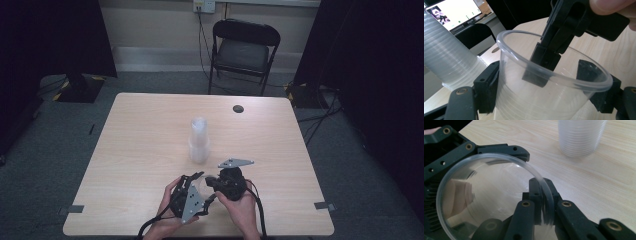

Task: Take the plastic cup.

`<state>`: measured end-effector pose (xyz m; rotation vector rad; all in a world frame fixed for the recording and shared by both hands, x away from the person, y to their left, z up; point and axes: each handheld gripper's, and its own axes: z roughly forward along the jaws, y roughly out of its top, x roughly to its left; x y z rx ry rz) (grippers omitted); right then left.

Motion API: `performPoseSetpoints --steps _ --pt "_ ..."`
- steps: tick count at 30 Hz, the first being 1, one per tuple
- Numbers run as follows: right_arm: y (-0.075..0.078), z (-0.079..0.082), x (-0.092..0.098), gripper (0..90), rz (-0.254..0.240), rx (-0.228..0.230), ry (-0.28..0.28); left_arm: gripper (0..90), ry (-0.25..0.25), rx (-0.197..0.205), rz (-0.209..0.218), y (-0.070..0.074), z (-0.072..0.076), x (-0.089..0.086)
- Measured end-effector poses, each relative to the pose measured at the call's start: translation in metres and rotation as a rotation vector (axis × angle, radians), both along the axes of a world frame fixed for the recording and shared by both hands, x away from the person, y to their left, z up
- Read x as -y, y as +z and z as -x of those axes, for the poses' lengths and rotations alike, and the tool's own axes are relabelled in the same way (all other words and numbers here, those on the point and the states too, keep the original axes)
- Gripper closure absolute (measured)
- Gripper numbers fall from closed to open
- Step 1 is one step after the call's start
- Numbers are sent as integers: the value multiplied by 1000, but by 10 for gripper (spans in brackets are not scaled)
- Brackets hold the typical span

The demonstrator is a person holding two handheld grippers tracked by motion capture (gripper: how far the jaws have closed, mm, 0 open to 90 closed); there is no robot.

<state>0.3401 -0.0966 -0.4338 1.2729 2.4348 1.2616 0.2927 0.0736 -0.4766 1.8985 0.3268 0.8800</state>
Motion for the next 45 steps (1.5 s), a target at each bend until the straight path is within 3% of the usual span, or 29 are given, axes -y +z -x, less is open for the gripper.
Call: performPoseSetpoints --steps 12,17,23,25,34,35,36,37,38,41,45 --pt "-1 -1 -2 881 33 -22 7 233 -6 3 -13 -1 1 2" --pt "-1 -1 -2 865 47 -22 2 272 -12 10 -13 -2 0 2" --pt "-1 -1 -3 836 34 -8 -11 289 -30 -22 49 -1 -2 -1" --pt "-1 -1 -2 824 20 -3 -8 289 -19 -31 35 0 -3 -2" --pt "3 0 3 757 -19 28 -30 293 0 -61 57 0 -5 -3" --pt "3 0 3 746 -20 33 -25 293 5 -87 69 0 -5 -3" --pt "3 1 3 730 -23 38 -29 294 16 -140 82 1 -8 -6" --pt "3 1 3 730 -23 38 -29 294 16 -140 82 1 -8 -6" --pt "4 1 3 719 -31 49 -22 294 29 -149 124 0 -8 -6" --pt "5 2 4 707 -40 54 -28 294 38 -159 115 2 -9 -10" --pt "6 3 5 658 -51 76 -29 300 63 -155 155 2 -10 -13"
